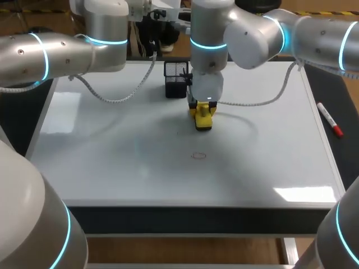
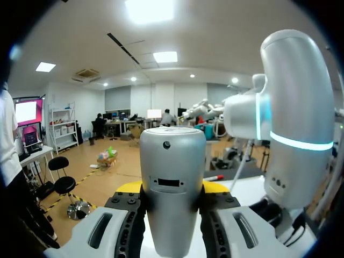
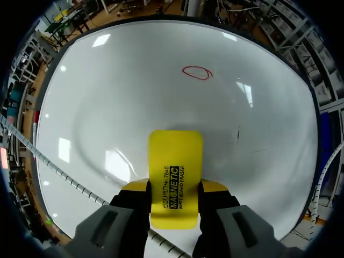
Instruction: Pick up the inspection probe, press it on each red-marked spot on the whiteboard one by one, put down the probe, pick up the eraser, and wipe off all the red marks.
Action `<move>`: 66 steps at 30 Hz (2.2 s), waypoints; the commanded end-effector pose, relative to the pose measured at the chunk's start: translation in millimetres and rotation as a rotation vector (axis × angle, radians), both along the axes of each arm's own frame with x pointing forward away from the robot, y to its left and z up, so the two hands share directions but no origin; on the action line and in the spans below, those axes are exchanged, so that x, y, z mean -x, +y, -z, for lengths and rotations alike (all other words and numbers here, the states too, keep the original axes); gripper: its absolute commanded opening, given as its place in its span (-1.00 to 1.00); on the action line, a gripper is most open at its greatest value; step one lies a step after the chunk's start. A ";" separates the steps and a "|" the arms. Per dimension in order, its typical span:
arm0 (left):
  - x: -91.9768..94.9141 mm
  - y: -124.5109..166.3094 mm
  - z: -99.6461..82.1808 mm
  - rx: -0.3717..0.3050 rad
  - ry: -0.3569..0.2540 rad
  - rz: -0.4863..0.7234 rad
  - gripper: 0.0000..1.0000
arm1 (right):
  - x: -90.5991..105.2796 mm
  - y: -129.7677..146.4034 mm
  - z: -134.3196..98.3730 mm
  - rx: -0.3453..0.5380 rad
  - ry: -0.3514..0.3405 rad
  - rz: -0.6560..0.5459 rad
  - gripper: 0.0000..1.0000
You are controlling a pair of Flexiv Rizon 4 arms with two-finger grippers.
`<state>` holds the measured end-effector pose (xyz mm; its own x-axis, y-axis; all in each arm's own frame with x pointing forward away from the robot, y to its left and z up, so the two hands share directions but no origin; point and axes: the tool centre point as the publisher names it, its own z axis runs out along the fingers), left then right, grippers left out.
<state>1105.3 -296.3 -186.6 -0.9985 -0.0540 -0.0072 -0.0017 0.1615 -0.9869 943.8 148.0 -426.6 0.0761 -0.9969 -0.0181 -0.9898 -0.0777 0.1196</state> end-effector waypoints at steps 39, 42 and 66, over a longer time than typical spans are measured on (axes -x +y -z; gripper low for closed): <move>-0.8 0.3 -1.8 -0.003 0.002 0.003 -1.00 | 13.7 -96.8 -29.0 0.039 -0.043 0.190 -1.00; -0.8 0.3 -1.8 -0.003 0.002 0.003 -1.00 | 16.9 -110.6 -38.7 0.040 -0.057 0.206 -1.00; -0.8 0.3 -1.8 -0.003 0.002 0.003 -1.00 | 66.0 -235.3 -68.5 0.035 -0.098 0.457 -1.00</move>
<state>1105.4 -296.2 -186.6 -0.9985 -0.0540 -0.0072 -0.0016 0.1616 -0.9869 890.8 -69.2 -362.6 -0.3752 -0.9264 0.0323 -0.9256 0.3763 0.0416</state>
